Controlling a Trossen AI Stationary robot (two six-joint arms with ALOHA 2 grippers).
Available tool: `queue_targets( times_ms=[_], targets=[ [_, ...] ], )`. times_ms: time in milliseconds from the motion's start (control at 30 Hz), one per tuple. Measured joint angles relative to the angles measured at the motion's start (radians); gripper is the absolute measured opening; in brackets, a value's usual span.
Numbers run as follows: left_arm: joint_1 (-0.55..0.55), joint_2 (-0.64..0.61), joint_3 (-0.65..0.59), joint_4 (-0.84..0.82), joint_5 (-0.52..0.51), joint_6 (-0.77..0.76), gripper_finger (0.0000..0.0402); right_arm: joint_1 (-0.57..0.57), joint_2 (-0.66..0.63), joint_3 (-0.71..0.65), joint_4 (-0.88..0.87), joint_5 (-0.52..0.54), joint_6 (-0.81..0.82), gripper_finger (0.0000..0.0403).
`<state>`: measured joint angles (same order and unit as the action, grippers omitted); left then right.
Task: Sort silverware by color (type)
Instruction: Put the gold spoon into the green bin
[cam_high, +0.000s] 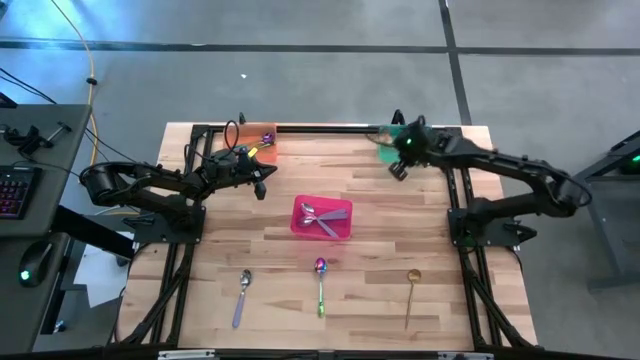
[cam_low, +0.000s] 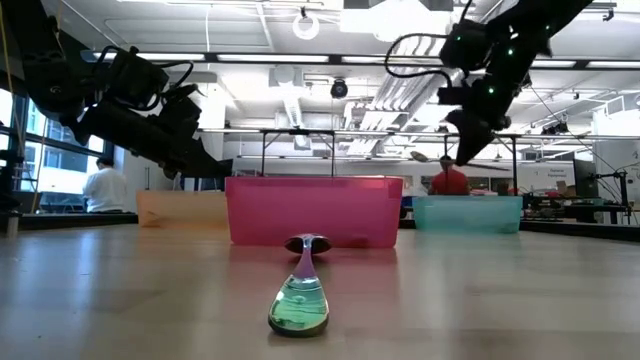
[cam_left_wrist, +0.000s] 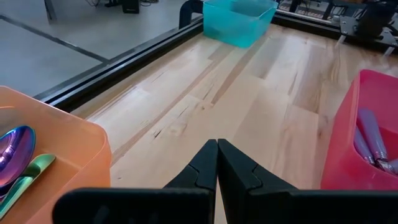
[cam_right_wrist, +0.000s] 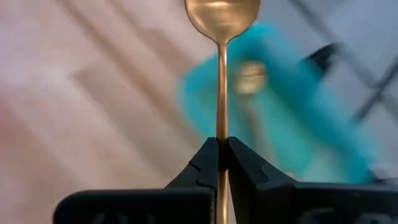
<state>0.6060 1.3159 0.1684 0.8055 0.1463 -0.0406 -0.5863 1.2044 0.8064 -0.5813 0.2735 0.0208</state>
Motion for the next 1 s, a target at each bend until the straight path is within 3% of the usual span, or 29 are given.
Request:
queue_targets(
  times_ms=[67,200,333,767,1000],
  targets=[
    [0.0,0.0,0.0,0.002,0.0,0.0,0.0,-0.065,0.0,0.007,0.009,0.015,-0.117,0.0],
    [0.0,0.0,0.0,0.002,0.0,0.0,0.0,-0.187,0.057,0.008,0.033,-0.07,-0.318,0.0],
    [0.0,0.0,0.0,0.002,0.0,0.0,0.0,-0.266,0.138,0.008,0.058,-0.064,-0.424,0.0],
    [0.0,0.0,0.0,0.004,0.0,0.0,0.0,-0.324,0.296,0.008,0.167,-0.083,-0.468,0.0001],
    [0.0,0.0,0.0,0.004,0.0,0.003,0.0,-0.323,0.299,0.009,0.173,-0.098,-0.446,0.004]
  ],
)
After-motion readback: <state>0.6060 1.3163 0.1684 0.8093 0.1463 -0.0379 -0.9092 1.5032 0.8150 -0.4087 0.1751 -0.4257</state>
